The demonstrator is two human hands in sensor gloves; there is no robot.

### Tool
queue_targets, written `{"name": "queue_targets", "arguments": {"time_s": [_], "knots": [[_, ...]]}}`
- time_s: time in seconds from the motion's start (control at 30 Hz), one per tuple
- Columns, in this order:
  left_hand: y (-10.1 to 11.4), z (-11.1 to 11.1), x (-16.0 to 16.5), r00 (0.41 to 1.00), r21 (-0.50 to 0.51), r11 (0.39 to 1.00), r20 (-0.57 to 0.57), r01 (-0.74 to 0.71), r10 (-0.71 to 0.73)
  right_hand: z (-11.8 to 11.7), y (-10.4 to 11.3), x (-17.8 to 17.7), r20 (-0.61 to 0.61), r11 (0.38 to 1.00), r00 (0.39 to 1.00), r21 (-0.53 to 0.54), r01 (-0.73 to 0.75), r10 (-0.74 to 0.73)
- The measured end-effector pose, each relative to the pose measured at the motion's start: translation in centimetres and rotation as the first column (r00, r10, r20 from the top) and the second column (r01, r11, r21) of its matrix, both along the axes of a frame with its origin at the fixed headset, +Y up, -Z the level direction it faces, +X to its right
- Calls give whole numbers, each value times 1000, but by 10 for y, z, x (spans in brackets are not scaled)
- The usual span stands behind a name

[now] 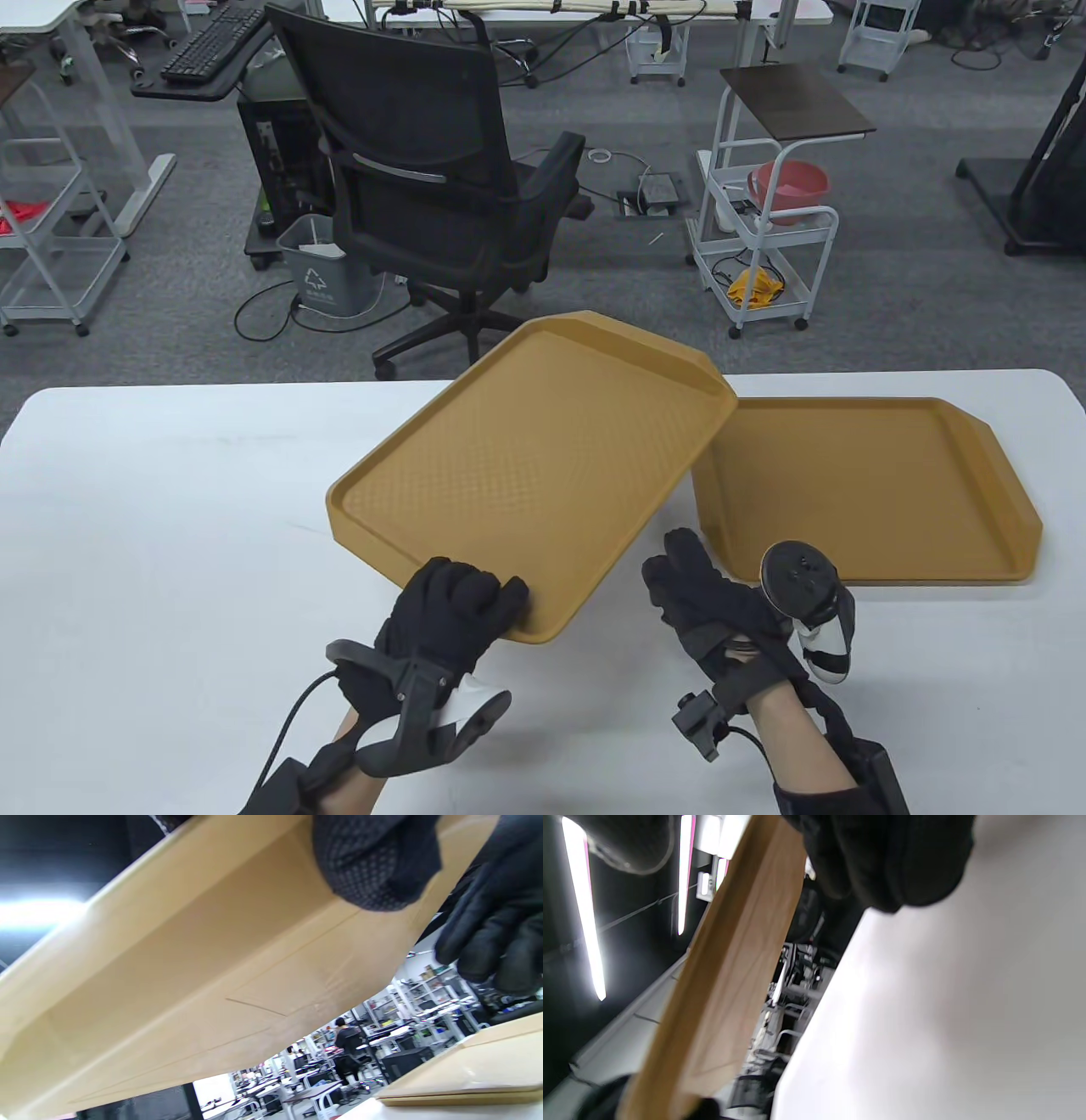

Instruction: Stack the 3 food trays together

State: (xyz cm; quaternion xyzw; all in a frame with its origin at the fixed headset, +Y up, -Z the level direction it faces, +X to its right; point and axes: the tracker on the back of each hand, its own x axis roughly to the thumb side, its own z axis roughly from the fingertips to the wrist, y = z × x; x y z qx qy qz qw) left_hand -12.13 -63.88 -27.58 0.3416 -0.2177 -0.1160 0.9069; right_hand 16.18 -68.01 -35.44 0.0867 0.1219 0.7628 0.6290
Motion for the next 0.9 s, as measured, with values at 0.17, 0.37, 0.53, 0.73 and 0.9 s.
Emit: {"name": "queue_targets", "arguments": {"time_s": [0.17, 0.37, 0.53, 0.73, 0.9], "knots": [[-7, 10, 7, 997, 20, 998, 51, 56, -57, 1, -29, -9, 180, 894, 924, -243, 375, -338], [-9, 7, 1, 997, 15, 998, 36, 64, -64, -3, -34, -15, 160, 906, 933, -232, 353, -323], [-10, 3, -1, 998, -14, 999, 23, 53, -52, -5, -33, -15, 165, 905, 927, -216, 367, -336], [-5, -5, -3, 994, -218, 974, -77, 61, -80, -6, -38, -9, 200, 905, 923, -212, 369, -329], [4, -19, -30, 986, -377, 925, -167, -54, -11, -9, -33, 4, 243, 906, 905, -158, 393, -350]]}}
